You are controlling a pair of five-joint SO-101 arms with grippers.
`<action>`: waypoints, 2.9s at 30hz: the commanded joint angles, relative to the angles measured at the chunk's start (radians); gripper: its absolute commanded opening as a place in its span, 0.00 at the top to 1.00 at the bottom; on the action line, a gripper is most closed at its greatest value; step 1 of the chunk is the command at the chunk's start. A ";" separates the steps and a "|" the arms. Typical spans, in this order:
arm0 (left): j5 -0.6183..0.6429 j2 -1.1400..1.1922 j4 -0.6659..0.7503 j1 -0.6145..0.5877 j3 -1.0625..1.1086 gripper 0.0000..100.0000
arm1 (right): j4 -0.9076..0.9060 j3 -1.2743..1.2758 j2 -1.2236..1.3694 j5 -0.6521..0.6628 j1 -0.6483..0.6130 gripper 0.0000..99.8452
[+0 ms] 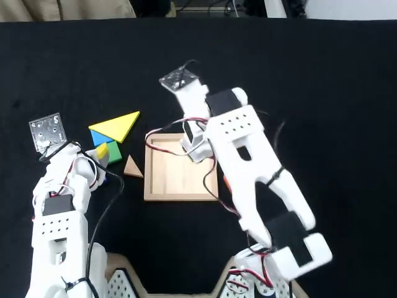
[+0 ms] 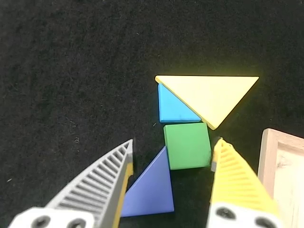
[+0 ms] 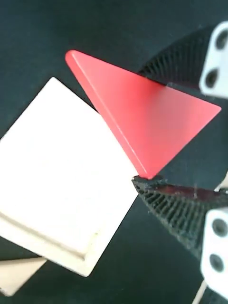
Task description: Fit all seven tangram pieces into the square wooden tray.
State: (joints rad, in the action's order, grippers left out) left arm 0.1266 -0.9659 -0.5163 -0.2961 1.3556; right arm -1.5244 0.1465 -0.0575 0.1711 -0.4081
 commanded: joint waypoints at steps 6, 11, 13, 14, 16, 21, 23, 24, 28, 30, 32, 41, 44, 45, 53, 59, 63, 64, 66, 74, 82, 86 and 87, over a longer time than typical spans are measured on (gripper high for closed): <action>0.000 -0.020 0.006 -0.007 -0.005 0.74 | 0.101 0.079 -0.056 -0.164 -0.020 0.76; 0.000 -0.015 0.008 -0.007 -0.005 0.74 | 0.118 0.128 -0.056 -0.167 -0.020 0.76; 0.000 -0.017 0.009 -0.007 -0.005 0.74 | 0.164 0.168 -0.056 -0.195 -0.020 0.76; 0.000 -0.017 0.009 -0.005 -0.005 0.74 | 0.195 0.188 -0.056 -0.219 -0.020 0.76; 0.000 -0.018 0.009 -0.005 -0.005 0.74 | 0.252 0.225 -0.056 -0.252 -0.020 0.76; 0.000 -0.020 0.009 -0.005 -0.005 0.74 | 0.273 0.243 -0.056 -0.299 -0.021 0.76; 0.000 -0.021 0.009 -0.005 -0.005 0.74 | 0.270 0.242 -0.061 -0.338 -0.029 0.76; 0.000 -0.021 0.009 -0.005 -0.005 0.74 | 0.270 0.245 -0.062 -0.361 -0.040 0.76; 0.000 -0.021 0.009 -0.002 -0.007 0.74 | 0.276 0.251 -0.056 -0.465 -0.094 0.76; 0.000 -0.021 0.009 -0.004 -0.007 0.74 | 0.276 0.252 -0.056 -0.500 -0.120 0.76; 0.000 -0.021 0.009 -0.005 -0.007 0.74 | 0.288 0.252 -0.056 -0.525 -0.141 0.76; 0.000 -0.021 0.009 -0.005 -0.007 0.74 | 0.342 0.251 0.041 -0.534 -0.161 0.76; 0.000 -0.021 0.009 -0.005 -0.007 0.74 | 0.358 0.248 0.097 -0.534 -0.160 0.76; 0.000 -0.021 0.009 -0.005 -0.007 0.74 | 0.365 0.248 0.111 -0.534 -0.158 0.76; 0.000 -0.021 0.009 -0.002 -0.007 0.74 | 0.399 0.246 0.134 -0.534 -0.161 0.76; 0.000 -0.021 0.009 -0.007 -0.007 0.74 | 0.393 0.242 0.134 -0.534 -0.158 0.76; 0.000 -0.021 0.009 -0.007 -0.007 0.74 | 0.390 0.242 0.134 -0.534 -0.158 0.76; 0.000 -0.021 0.009 -0.007 -0.007 0.74 | 0.390 0.242 0.134 -0.532 -0.158 0.76; 0.000 -0.021 0.009 -0.007 -0.007 0.74 | 0.390 0.242 0.134 -0.528 -0.158 0.76; 0.000 -0.023 0.009 -0.007 -0.007 0.74 | 0.339 0.242 0.134 -0.379 -0.158 0.76; 0.000 -0.023 0.011 -0.007 -0.008 0.74 | 0.345 0.242 0.139 -0.371 -0.160 0.75; 0.000 -0.023 0.011 -0.005 -0.010 0.74 | 0.364 0.209 0.142 -0.390 -0.169 0.75; 0.000 -0.023 0.011 -0.004 -0.010 0.74 | 0.364 0.196 0.142 -0.420 -0.170 0.76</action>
State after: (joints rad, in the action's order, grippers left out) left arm 0.1266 -0.9659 -0.5163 -0.2961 1.3556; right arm -1.1745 0.4074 0.0867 -0.2110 -0.5585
